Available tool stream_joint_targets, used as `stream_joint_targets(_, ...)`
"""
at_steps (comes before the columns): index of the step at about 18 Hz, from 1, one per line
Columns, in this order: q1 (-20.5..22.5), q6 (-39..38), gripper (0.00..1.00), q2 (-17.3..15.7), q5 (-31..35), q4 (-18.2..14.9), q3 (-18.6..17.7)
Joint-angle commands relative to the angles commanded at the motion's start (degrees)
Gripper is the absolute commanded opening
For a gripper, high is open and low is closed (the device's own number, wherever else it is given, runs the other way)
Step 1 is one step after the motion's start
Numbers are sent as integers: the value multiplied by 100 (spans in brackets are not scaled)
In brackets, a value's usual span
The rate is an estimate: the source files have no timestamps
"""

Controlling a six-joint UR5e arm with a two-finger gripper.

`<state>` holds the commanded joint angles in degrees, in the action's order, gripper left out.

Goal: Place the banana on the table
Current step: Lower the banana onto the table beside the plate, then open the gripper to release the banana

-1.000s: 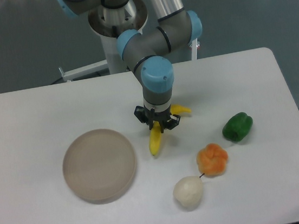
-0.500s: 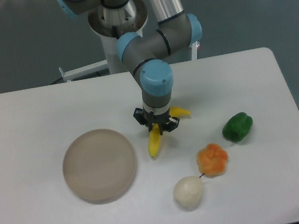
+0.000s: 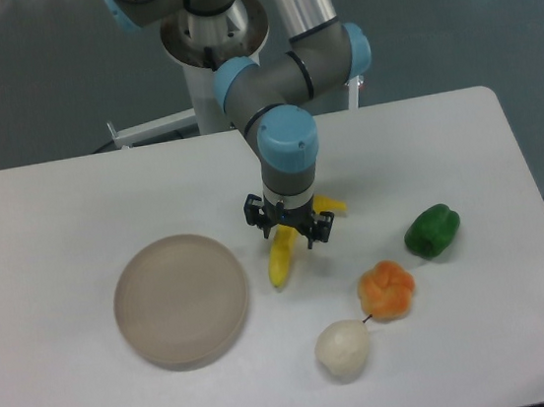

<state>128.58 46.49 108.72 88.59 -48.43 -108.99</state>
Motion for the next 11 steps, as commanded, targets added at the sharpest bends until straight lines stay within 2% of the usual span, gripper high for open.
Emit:
stream_joint_targets(3,167,-17,100,-61,9,0,237)
stream_joint_targets(7,562,140,100,-62,-9,35,773)
stream_joint_targets(11,913,1280,100,237,0,44,1283)
